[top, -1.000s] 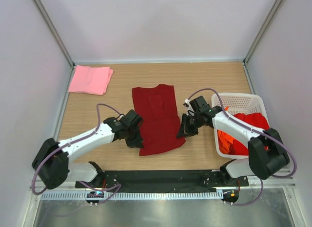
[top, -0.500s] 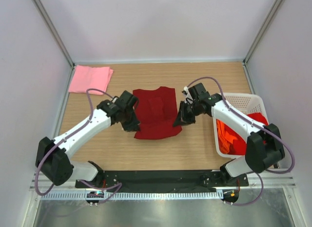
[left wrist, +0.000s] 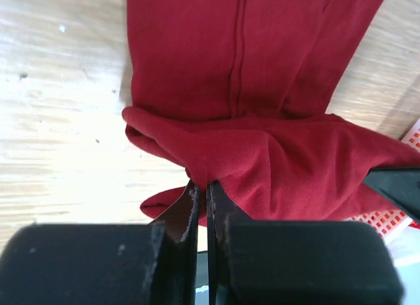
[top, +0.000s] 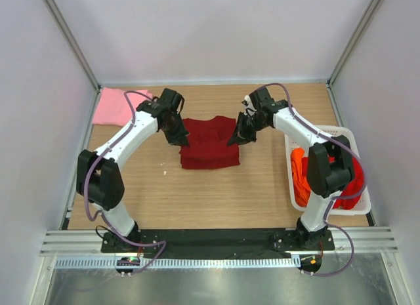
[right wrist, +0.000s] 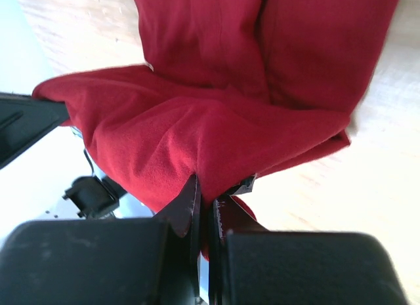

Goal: Fold and stack the t-shirts
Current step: Fold the tshirt

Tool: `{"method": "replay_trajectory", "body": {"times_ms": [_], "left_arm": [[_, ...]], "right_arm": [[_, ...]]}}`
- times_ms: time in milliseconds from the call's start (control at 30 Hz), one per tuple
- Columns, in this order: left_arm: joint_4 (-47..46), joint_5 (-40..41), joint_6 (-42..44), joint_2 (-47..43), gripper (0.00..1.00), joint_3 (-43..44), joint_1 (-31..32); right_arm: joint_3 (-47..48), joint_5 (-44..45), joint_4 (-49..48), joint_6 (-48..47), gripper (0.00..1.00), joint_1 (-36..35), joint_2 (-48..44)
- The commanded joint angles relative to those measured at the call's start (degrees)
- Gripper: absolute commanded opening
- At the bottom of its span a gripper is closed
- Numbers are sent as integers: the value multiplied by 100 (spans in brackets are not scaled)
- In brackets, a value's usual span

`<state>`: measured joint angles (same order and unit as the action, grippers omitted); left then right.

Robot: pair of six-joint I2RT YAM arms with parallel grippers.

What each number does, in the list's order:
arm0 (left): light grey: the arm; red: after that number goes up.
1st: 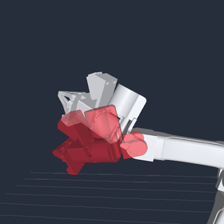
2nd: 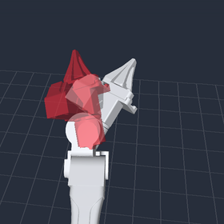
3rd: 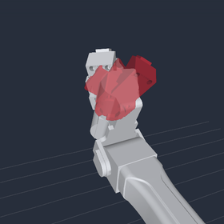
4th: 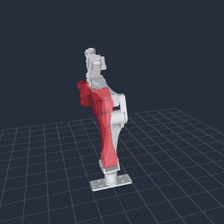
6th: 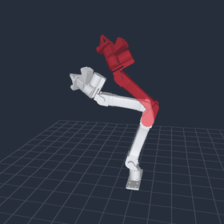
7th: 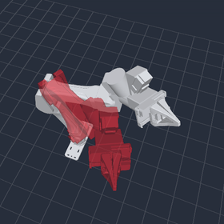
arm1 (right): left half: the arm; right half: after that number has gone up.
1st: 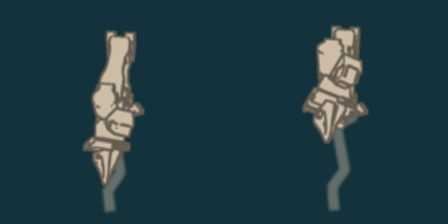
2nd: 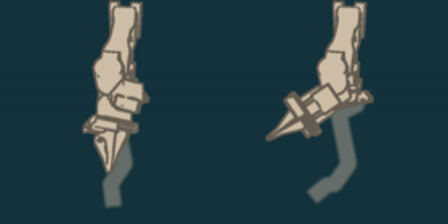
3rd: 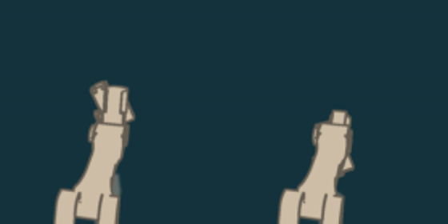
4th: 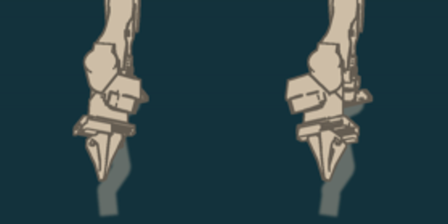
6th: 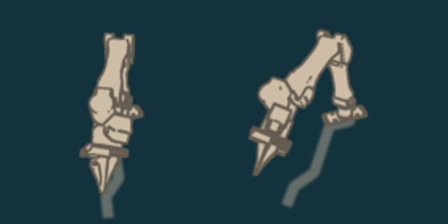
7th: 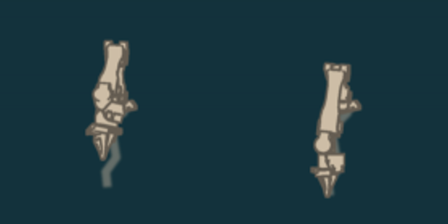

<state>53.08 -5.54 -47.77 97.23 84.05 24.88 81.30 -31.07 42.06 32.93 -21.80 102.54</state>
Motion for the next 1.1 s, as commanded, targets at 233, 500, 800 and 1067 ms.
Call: {"method": "replay_trajectory", "body": {"times_ms": [233,500,800,1067], "left_arm": [[-96,-334,391,639,0,884,-335],[-263,-412,426,1315,1,1456,-519],[-772,-579,479,2229,6,1965,-871],[-696,-298,593,2696,42,2940,-1135]], "right_arm": [[1098,-514,65,38,1,334,854],[2003,-769,48,100,1,536,1768],[2610,-988,-347,258,8,791,2725],[4048,-928,-219,549,48,1064,3482]]}}
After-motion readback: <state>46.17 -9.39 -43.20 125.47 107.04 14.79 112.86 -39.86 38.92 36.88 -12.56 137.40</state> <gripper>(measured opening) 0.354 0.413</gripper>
